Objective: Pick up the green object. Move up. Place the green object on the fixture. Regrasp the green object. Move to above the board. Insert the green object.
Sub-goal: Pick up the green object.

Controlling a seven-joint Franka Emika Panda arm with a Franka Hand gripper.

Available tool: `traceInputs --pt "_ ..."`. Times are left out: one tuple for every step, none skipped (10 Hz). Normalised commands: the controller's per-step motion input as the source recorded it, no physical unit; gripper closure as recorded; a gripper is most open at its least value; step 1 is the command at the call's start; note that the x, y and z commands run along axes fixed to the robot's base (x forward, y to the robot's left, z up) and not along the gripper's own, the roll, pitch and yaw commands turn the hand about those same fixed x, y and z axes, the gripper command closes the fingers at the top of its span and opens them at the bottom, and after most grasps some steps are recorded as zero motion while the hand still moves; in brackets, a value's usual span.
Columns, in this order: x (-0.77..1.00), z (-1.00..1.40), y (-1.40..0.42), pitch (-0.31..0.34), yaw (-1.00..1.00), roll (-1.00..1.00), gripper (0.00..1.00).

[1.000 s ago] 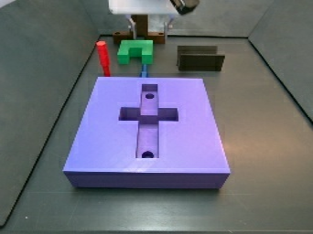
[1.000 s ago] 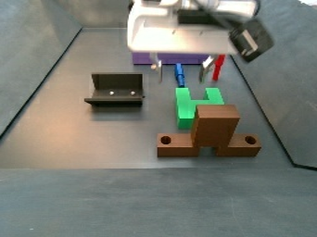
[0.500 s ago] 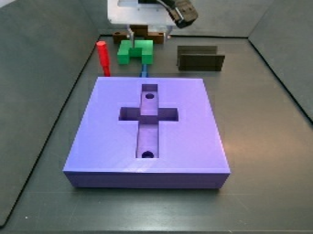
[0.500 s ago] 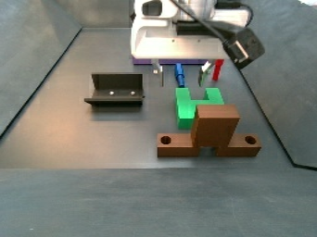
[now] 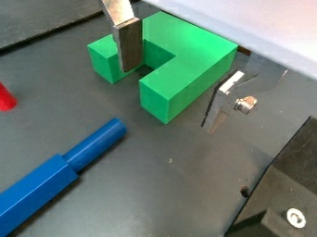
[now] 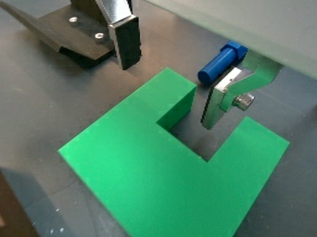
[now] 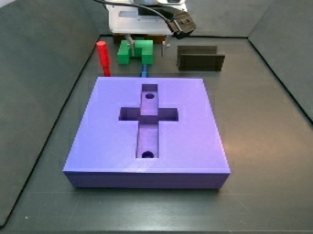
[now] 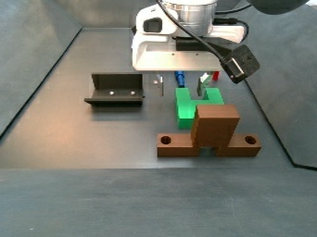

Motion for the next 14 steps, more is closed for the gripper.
traceInputs --pt "0.00 -0.23 0.02 0.000 0.00 0.10 0.00" --pt "0.00 -0.22 0.00 0.000 0.00 0.08 0.00" --pt "0.00 -0.25 0.00 0.000 0.00 0.05 0.00" --pt "0.00 -0.16 0.00 0.000 0.00 0.06 0.00" --pt "0.00 -0.03 0.00 0.000 0.00 0.04 0.00" --pt "0.00 0.00 0.00 0.000 0.00 0.00 0.00" --pt "0.00 0.00 0.00 0.000 0.00 0.00 1.00" --pt "0.00 0.00 0.00 0.000 0.00 0.00 1.00" --pt "0.00 0.00 0.00 0.000 0.00 0.00 1.00" --pt "0.00 0.00 0.00 0.000 0.00 0.00 1.00" --pt "0.00 0.00 0.00 0.000 0.00 0.00 1.00" --pt "0.00 0.00 0.00 0.000 0.00 0.00 1.00" --pt "0.00 0.00 0.00 0.000 0.00 0.00 1.00" --pt "0.00 0.00 0.00 0.000 0.00 0.00 1.00"
